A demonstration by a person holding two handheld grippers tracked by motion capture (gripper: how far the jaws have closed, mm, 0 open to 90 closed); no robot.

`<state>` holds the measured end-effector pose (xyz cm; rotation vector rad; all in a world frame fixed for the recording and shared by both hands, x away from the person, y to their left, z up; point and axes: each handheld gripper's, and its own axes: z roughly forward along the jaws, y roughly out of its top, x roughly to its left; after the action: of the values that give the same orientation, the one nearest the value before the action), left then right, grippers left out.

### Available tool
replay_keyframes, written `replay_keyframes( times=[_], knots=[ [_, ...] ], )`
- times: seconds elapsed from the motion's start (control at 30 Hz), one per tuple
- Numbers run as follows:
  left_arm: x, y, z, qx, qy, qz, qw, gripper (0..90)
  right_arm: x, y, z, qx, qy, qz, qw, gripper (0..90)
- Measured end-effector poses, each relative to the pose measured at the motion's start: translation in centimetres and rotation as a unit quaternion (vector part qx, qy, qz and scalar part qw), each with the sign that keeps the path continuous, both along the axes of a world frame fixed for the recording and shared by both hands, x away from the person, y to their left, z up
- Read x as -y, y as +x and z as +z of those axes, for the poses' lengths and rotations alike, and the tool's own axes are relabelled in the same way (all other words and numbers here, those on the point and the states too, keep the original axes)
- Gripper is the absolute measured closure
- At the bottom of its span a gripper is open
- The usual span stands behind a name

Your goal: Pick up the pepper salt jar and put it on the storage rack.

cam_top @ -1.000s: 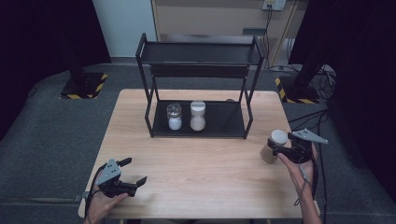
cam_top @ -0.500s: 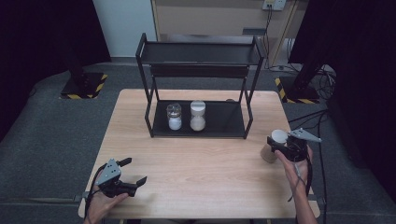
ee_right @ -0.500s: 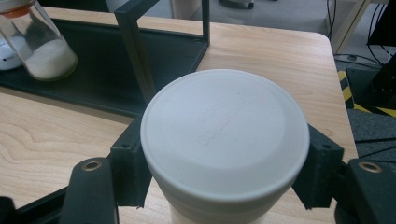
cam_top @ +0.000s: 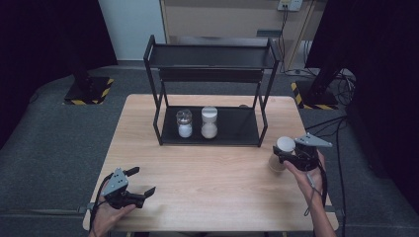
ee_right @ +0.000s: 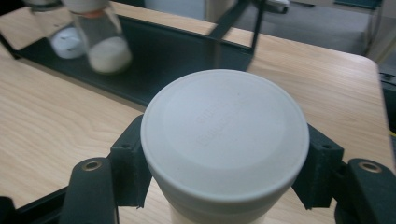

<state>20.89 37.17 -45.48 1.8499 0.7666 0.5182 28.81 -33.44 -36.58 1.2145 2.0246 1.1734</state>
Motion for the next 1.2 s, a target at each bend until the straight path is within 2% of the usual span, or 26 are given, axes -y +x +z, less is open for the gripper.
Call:
replay_keyframes(
  times=[0.3, 0.57, 0.83, 1.2],
  knots=[
    [0.0, 0.0, 0.0, 0.0, 0.002, -0.001, 1.0, 3.5, -2.2, 1.1, 0.9, -0.006, -0.001, 0.042, 0.9991, 33.6],
    [0.1, 0.0, 0.1, 0.0, 0.004, -0.002, 1.0, 3.5, -5.3, 3.0, 2.0, -0.01, -0.002, 0.073, 0.9973, 33.6],
    [0.1, 0.0, 0.1, 0.0, 0.005, -0.003, 1.0, 3.5, -7.5, 5.0, 3.0, -0.014, 0.0, 0.079, 0.9967, 33.6],
    [0.1, 0.0, 0.1, 0.0, 0.004, -0.004, 1.0, 3.5, -10.4, 7.9, 4.2, -0.014, -0.008, 0.068, 0.9975, 33.6]
  ],
)
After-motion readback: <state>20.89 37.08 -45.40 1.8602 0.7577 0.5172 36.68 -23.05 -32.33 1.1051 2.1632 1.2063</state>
